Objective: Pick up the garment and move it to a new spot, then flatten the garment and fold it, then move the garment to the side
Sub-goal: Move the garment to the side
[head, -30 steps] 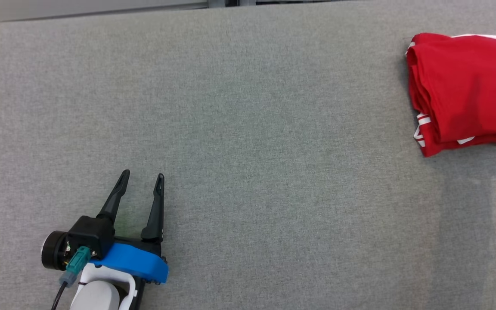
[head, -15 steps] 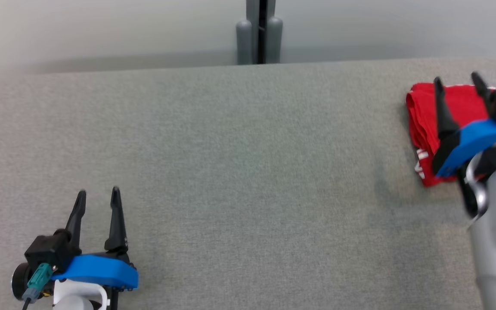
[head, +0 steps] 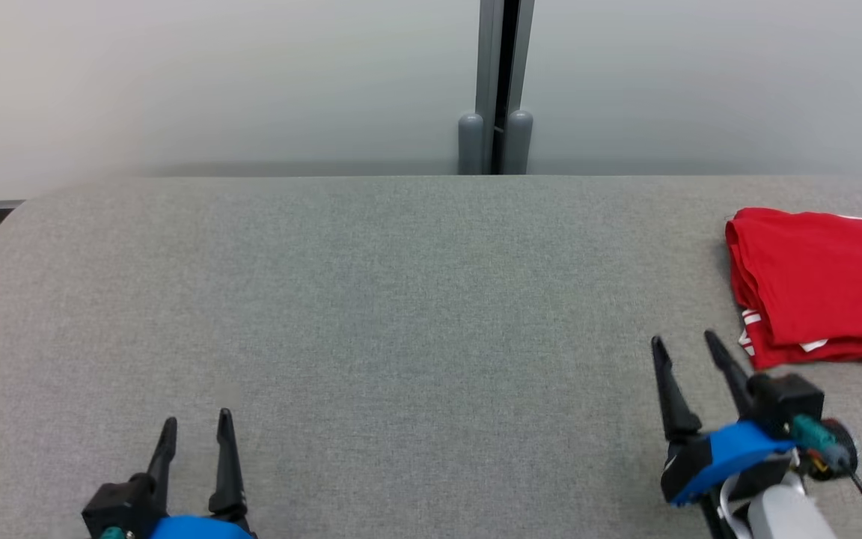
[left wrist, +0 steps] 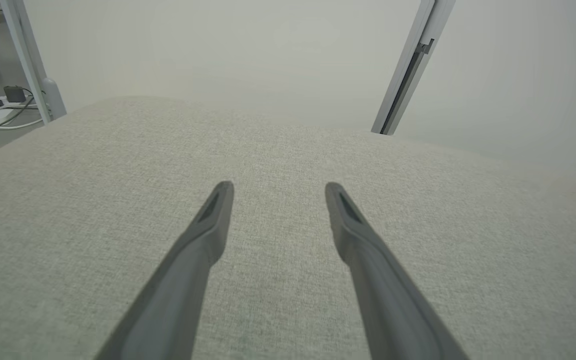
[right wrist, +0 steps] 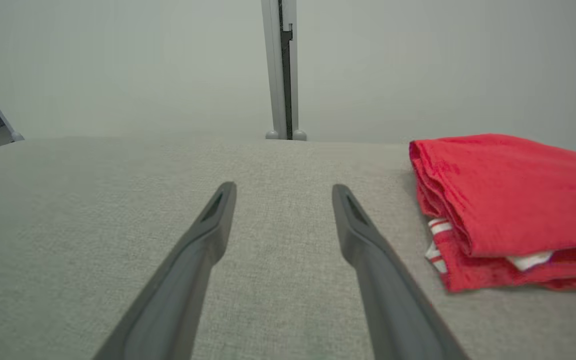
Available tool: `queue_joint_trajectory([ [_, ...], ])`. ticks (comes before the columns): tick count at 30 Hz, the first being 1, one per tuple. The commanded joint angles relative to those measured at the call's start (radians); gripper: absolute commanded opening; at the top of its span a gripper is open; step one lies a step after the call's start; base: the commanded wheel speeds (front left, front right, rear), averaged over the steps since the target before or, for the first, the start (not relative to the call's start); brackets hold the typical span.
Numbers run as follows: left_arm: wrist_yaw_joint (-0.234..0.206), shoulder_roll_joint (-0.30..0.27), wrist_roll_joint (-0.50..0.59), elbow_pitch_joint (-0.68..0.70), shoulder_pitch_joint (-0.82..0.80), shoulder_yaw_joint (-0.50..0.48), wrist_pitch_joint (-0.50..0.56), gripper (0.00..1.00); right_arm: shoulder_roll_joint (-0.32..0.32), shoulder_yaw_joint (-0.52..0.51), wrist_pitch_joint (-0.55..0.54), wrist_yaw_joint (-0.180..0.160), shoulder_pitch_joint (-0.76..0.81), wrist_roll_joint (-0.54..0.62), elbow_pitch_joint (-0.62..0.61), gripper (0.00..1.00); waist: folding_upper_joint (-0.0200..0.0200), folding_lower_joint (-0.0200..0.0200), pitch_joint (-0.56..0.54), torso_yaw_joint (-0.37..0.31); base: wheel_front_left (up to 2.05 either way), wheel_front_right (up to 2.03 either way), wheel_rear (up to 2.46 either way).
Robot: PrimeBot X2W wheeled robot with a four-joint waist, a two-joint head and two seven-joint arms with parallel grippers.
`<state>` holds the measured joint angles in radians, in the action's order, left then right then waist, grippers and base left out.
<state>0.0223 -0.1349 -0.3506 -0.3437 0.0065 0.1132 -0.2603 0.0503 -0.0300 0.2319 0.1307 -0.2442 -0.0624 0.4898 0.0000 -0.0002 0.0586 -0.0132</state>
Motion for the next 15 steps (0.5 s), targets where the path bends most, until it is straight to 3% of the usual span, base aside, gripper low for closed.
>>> queue_joint_trajectory([
  [1, -0.005, 0.006, 0.005, 0.006, 0.013, 0.004, -0.006, 1.00, 0.002, 0.011, 0.011, 0.000, 0.030, -0.023, -0.014, 1.00, 0.0000, 0.0002, -0.006, -0.001, 0.00, 0.00, 0.00],
  [7, -0.020, 0.033, -0.004, 0.034, 0.052, -0.016, -0.006, 1.00, 0.001, 0.079, 0.029, 0.000, 0.132, -0.090, -0.078, 1.00, 0.0000, 0.0002, -0.021, -0.011, 0.00, 0.00, 0.00],
  [15, -0.014, 0.037, 0.010, 0.039, 0.053, -0.024, -0.006, 1.00, 0.001, 0.104, 0.034, 0.000, 0.136, -0.095, -0.095, 1.00, 0.0000, 0.0002, -0.023, -0.011, 0.00, 0.00, 0.00],
])
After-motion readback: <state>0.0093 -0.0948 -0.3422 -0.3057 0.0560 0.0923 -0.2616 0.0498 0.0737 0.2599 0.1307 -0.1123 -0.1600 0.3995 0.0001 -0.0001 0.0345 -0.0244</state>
